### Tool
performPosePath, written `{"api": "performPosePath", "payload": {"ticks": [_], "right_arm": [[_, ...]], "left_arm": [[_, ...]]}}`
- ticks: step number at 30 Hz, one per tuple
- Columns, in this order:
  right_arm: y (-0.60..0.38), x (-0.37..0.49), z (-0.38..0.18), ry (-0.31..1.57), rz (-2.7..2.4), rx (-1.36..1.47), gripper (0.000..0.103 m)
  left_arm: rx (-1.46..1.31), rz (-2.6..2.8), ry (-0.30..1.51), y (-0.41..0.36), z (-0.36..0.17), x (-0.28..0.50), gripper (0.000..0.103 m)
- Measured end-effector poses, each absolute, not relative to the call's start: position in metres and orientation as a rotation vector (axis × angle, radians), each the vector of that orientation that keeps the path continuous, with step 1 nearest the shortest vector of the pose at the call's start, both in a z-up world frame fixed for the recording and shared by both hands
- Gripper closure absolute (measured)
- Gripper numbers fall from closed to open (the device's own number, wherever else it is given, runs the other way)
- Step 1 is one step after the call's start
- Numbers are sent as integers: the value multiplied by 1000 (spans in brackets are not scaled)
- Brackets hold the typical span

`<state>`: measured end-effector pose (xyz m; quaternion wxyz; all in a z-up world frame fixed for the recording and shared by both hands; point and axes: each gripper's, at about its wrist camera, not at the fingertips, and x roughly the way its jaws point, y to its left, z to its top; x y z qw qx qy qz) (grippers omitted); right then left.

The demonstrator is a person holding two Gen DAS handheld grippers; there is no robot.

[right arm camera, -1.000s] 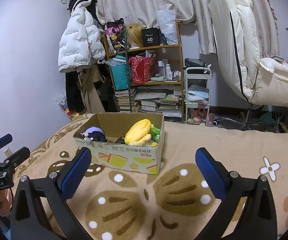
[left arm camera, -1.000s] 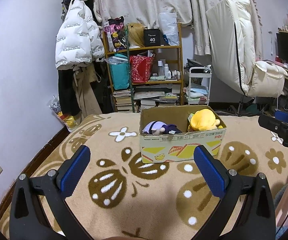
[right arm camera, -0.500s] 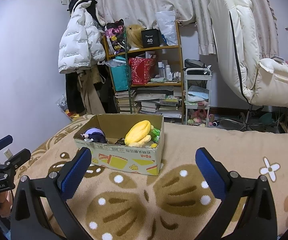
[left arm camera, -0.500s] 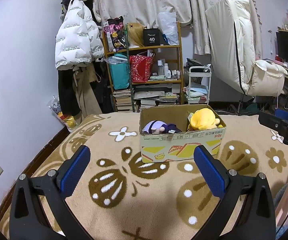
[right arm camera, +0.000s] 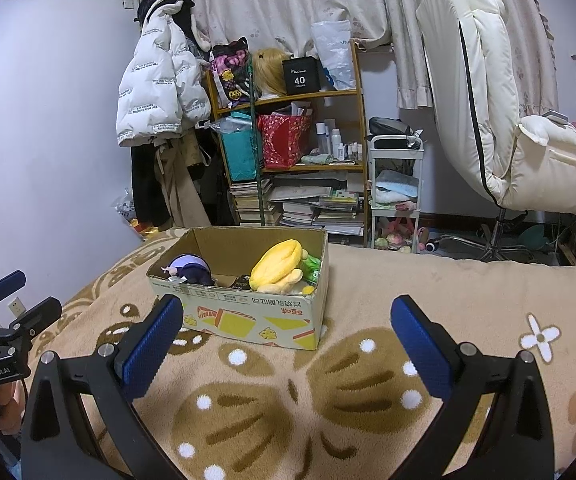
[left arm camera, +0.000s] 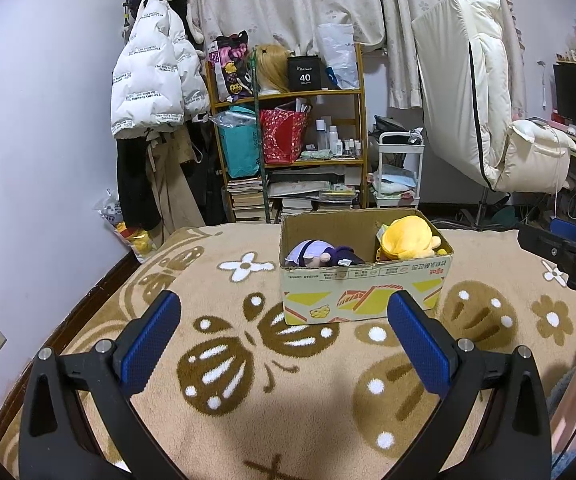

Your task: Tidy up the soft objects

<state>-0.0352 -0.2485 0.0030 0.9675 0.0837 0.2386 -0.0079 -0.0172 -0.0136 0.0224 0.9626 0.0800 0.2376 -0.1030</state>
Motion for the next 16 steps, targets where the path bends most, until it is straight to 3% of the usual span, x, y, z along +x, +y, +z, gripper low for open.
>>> {"api": "performPosePath", "payload": {"ticks": [16], "right_arm": [[-250, -37, 2, 473, -25, 183, 0]], "left_arm": [[162, -210, 485, -13, 23, -17, 1]]}}
